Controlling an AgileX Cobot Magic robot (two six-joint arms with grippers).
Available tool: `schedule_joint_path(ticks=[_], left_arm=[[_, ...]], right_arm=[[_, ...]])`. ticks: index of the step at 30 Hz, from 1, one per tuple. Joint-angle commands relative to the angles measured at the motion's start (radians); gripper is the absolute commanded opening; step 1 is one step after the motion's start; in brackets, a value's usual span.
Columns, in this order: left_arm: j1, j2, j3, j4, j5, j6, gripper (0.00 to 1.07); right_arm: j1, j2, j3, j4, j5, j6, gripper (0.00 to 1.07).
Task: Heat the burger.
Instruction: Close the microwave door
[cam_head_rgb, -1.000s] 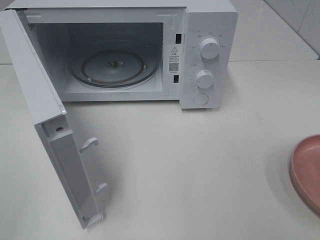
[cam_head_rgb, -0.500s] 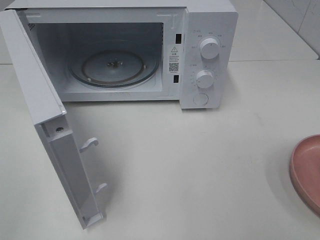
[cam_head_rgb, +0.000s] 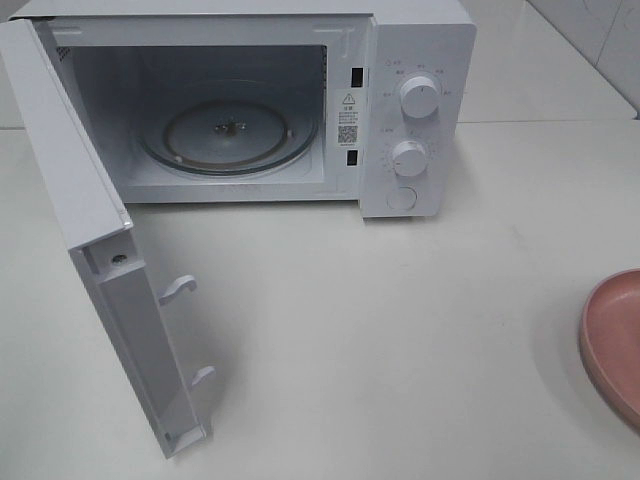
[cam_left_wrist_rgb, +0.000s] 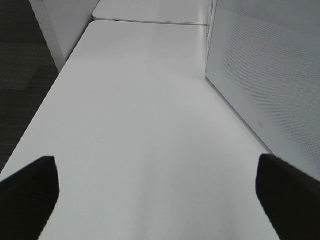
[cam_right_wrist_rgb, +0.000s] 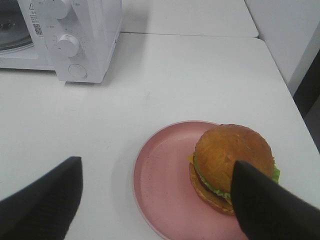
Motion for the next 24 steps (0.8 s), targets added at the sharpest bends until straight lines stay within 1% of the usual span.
schedule_joint_path(ticks=[1, 4, 10, 11, 14, 15, 16, 17, 18, 19, 20, 21, 22, 23, 24], left_arm=[[0.001, -0.014, 0.003, 0.000, -0.013, -0.003, 1.00], [0.001, -0.009, 0.003, 0.000, -0.013, -0.003, 1.00], [-0.004, 0.094, -0.010, 0.009, -0.032, -0.006, 1.00], [-0.004, 0.142, -0.021, 0.023, -0.068, -0.005, 0.97], [-0.004, 0.165, -0.022, 0.025, -0.085, -0.005, 0.95], [-0.004, 0.206, -0.021, 0.030, -0.131, -0.005, 0.86], [-0.004, 0.253, -0.019, 0.028, -0.167, -0.006, 0.70], [-0.004, 0.253, -0.019, 0.028, -0.167, -0.006, 0.70], [-0.004, 0.273, -0.019, 0.026, -0.179, -0.006, 0.63], [-0.004, 0.317, -0.019, 0.019, -0.201, -0.006, 0.45], [-0.004, 0.317, -0.019, 0.019, -0.201, -0.006, 0.45], [-0.004, 0.343, -0.019, 0.017, -0.216, -0.006, 0.35], [-0.004, 0.394, -0.019, 0.005, -0.261, -0.008, 0.13], [-0.004, 0.394, -0.019, 0.005, -0.261, -0.008, 0.13], [-0.004, 0.436, -0.016, -0.007, -0.319, -0.009, 0.00]], right_arm=[[-0.003, -0.025, 0.002, -0.007, -0.006, -0.006, 0.76], [-0.003, -0.025, 0.002, -0.007, -0.006, -0.006, 0.76], [-0.003, -0.025, 0.002, -0.007, -0.006, -0.006, 0.76], [-0.003, -0.025, 0.002, -0.007, -0.006, -0.006, 0.76], [-0.003, -0.025, 0.002, -0.007, -0.006, -0.006, 0.76], [-0.003, -0.025, 0.002, -0.007, -0.006, -0.006, 0.76], [-0.003, -0.025, 0.002, -0.007, -0.006, -0.006, 0.76], [-0.003, -0.025, 0.002, -0.007, -0.006, -0.006, 0.76], [-0.003, -0.025, 0.002, -0.007, -0.006, -0.006, 0.76], [-0.003, -0.025, 0.002, -0.007, -0.006, -0.006, 0.76], [-0.003, -0.025, 0.002, -0.007, -0.006, -0.006, 0.76], [-0.003, -0.025, 0.002, -0.007, -0.006, -0.006, 0.76], [-0.003, -0.025, 0.002, -0.007, -0.006, -0.006, 0.76], [-0.003, -0.025, 0.002, -0.007, -0.006, -0.006, 0.76], [-0.003, -0.025, 0.002, -0.007, -0.006, -0.006, 0.76]])
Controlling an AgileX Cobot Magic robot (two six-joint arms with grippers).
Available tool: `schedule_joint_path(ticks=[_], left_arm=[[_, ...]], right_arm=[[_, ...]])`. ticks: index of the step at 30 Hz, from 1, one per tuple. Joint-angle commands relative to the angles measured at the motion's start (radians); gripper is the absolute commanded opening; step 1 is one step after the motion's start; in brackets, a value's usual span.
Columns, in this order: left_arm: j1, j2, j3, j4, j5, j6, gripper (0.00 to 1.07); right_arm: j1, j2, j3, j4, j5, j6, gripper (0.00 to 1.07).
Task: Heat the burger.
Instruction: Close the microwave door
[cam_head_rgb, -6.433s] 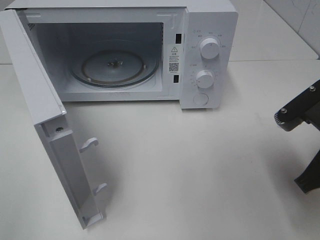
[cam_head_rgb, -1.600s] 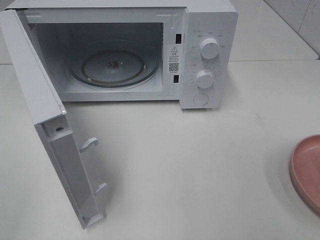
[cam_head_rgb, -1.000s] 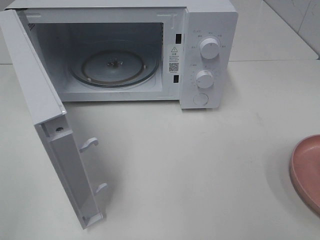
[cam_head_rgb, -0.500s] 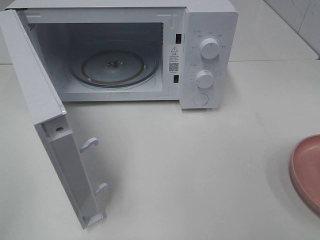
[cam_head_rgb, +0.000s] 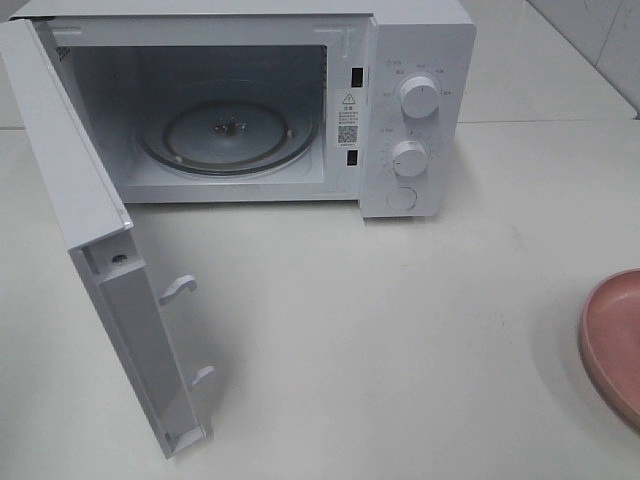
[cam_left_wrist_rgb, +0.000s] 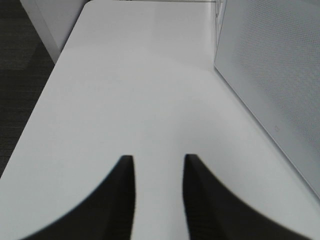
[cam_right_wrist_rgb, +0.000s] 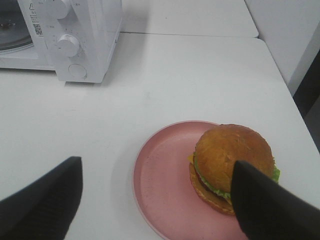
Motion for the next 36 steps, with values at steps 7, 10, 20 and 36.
schedule_joint_path(ticks=[7, 10, 20, 36], left_arm=[[-0.004, 0.135, 0.095, -0.030, -0.462, -0.003, 0.00], [-0.004, 0.169, 0.191, -0.037, -0.712, -0.003, 0.00], [-0.005, 0.408, 0.344, 0.030, -1.196, -0.133, 0.00], [-0.008, 0.806, 0.307, 0.570, -1.626, -0.470, 0.00]], right_arm=[[-0.003, -0.025, 0.002, -0.007, -0.006, -0.006, 0.76], [-0.003, -0.025, 0.002, -0.007, -0.006, -0.006, 0.76], [-0.003, -0.025, 0.002, -0.007, -0.006, -0.006, 0.76], [-0.003, -0.025, 0.002, -0.007, -0.006, -0.006, 0.76]])
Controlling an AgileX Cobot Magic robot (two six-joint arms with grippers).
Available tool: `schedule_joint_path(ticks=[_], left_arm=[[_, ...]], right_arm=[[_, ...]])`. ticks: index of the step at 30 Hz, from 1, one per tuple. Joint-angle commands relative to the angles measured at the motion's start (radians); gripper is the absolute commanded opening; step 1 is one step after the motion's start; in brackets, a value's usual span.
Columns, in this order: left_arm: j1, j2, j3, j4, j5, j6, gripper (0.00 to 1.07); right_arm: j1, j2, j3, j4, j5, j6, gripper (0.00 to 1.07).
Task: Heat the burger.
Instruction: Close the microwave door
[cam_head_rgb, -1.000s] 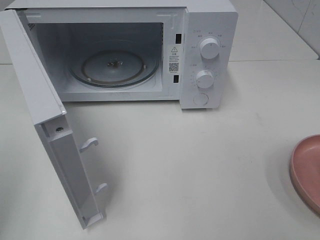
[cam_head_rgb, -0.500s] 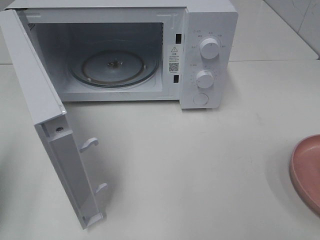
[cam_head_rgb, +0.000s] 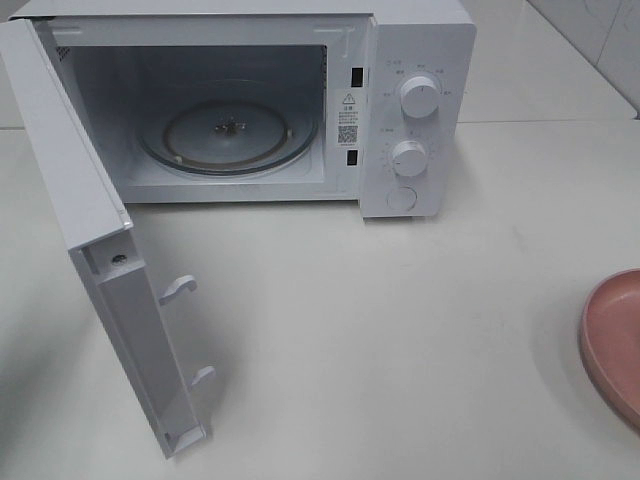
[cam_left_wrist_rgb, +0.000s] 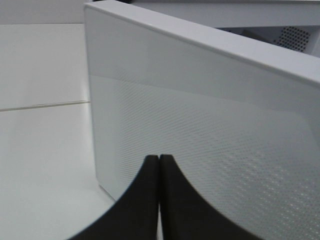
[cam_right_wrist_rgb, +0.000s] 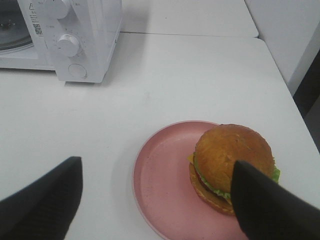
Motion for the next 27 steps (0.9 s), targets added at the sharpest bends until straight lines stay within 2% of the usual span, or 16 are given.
schedule_joint_path(ticks=[1, 3, 4, 5, 8, 10, 11, 13, 15, 16, 19, 21, 22, 24, 27], left_arm=[[-0.024, 0.076, -0.039, 0.066, -0.059, -0.073, 0.00], [-0.036, 0.091, -0.042, 0.066, -0.059, -0.070, 0.00], [-0.079, 0.117, -0.051, 0.061, -0.061, -0.049, 0.00], [-0.130, 0.147, -0.065, 0.030, -0.058, -0.004, 0.00], [-0.149, 0.160, -0.072, 0.011, -0.057, 0.013, 0.00], [-0.206, 0.203, -0.088, -0.080, -0.059, 0.062, 0.00], [-0.206, 0.203, -0.088, -0.080, -0.059, 0.062, 0.00], [-0.280, 0.262, -0.113, -0.177, -0.093, 0.115, 0.00], [-0.302, 0.279, -0.124, -0.203, -0.096, 0.131, 0.00], [-0.341, 0.310, -0.147, -0.251, -0.098, 0.166, 0.00], [-0.361, 0.327, -0.162, -0.275, -0.098, 0.180, 0.00], [-0.435, 0.384, -0.222, -0.377, -0.099, 0.224, 0.00], [-0.435, 0.384, -0.222, -0.377, -0.099, 0.224, 0.00], [-0.479, 0.426, -0.272, -0.439, -0.100, 0.258, 0.00], [-0.493, 0.441, -0.290, -0.457, -0.100, 0.265, 0.00]], right_arm=[[-0.003, -0.025, 0.002, -0.007, -0.006, -0.006, 0.76], [-0.003, -0.025, 0.002, -0.007, -0.006, -0.006, 0.76], [-0.003, -0.025, 0.002, -0.007, -0.006, -0.006, 0.76], [-0.003, -0.025, 0.002, -0.007, -0.006, -0.006, 0.76], [-0.003, -0.025, 0.002, -0.007, -0.006, -0.006, 0.76], [-0.003, -0.025, 0.002, -0.007, -0.006, -0.006, 0.76], [-0.003, -0.025, 0.002, -0.007, -0.006, -0.006, 0.76], [-0.003, -0.025, 0.002, -0.007, -0.006, -0.006, 0.76], [-0.003, -0.025, 0.002, -0.007, -0.006, -0.006, 0.76], [-0.003, -0.025, 0.002, -0.007, -0.006, -0.006, 0.76], [-0.003, -0.025, 0.002, -0.007, -0.006, -0.006, 0.76], [-0.003, -0.025, 0.002, -0.007, -0.006, -0.006, 0.76], [-0.003, -0.025, 0.002, -0.007, -0.006, -0.006, 0.76], [-0.003, -0.025, 0.002, -0.007, -0.006, -0.006, 0.76], [-0.003, -0.025, 0.002, -0.007, -0.006, -0.006, 0.76]])
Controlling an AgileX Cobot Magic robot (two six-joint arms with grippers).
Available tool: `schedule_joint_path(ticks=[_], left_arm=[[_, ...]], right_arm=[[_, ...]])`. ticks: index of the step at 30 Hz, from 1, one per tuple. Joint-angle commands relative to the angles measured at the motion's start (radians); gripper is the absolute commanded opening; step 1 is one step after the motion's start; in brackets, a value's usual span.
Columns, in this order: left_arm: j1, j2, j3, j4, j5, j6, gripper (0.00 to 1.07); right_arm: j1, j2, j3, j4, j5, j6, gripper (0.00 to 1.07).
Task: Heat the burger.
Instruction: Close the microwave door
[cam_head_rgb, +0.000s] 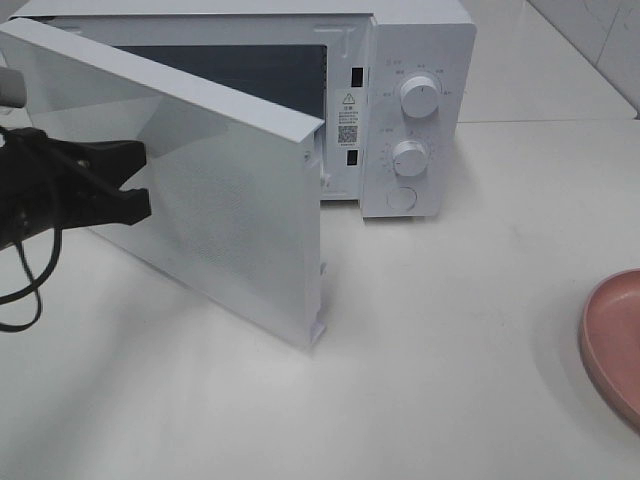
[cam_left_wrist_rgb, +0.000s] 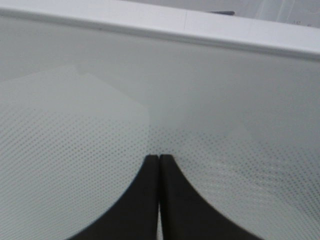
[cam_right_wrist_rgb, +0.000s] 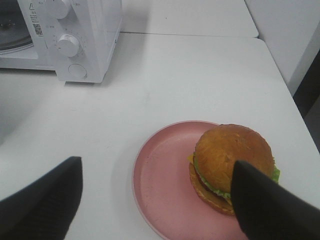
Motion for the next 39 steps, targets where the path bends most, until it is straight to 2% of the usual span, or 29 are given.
schedule_joint_path(ticks=[1, 5, 8, 10, 12, 13, 14, 18, 30, 33, 34, 36, 39], left_arm=[[-0.044, 0.046, -0.064, -0.069, -0.013, 0.021, 0.00], [-0.087, 0.113, -0.151, -0.135, -0.015, 0.019, 0.00], [-0.103, 0.138, -0.186, -0.148, -0.015, 0.019, 0.00], [-0.127, 0.183, -0.247, -0.156, -0.015, 0.019, 0.00], [-0.136, 0.195, -0.270, -0.158, -0.015, 0.020, 0.00], [-0.153, 0.228, -0.315, -0.171, -0.015, 0.020, 0.00], [-0.153, 0.228, -0.315, -0.171, -0.015, 0.020, 0.00], [-0.181, 0.307, -0.412, -0.226, -0.015, 0.020, 0.00], [-0.213, 0.425, -0.566, -0.250, -0.010, 0.020, 0.00], [-0.217, 0.438, -0.597, -0.272, -0.005, 0.041, 0.00], [-0.217, 0.450, -0.619, -0.292, 0.010, 0.069, 0.00], [-0.215, 0.461, -0.644, -0.318, 0.019, 0.091, 0.00], [-0.215, 0.475, -0.669, -0.363, 0.034, 0.102, 0.00]], right_arm=[[-0.003, -0.025, 0.002, -0.006, -0.006, -0.006, 0.76], [-0.003, -0.025, 0.002, -0.006, -0.006, -0.006, 0.76], [-0.003, -0.025, 0.002, -0.006, -0.006, -0.006, 0.76], [-0.003, -0.025, 0.002, -0.006, -0.006, -0.006, 0.76], [-0.003, -0.025, 0.002, -0.006, -0.006, -0.006, 0.76], [-0.003, -0.025, 0.002, -0.006, -0.006, -0.006, 0.76], [-0.003, -0.025, 0.002, -0.006, -0.006, -0.006, 0.76], [-0.003, -0.025, 0.002, -0.006, -0.006, -0.006, 0.76], [-0.003, -0.025, 0.002, -0.006, -0.006, -0.006, 0.76], [-0.003, -0.025, 0.002, -0.006, -0.006, -0.006, 0.76], [-0.003, -0.025, 0.002, -0.006, -0.006, -0.006, 0.76], [-0.003, -0.025, 0.002, -0.006, -0.006, -0.006, 0.76], [-0.003, -0.025, 0.002, -0.006, -0.006, -0.006, 0.76]])
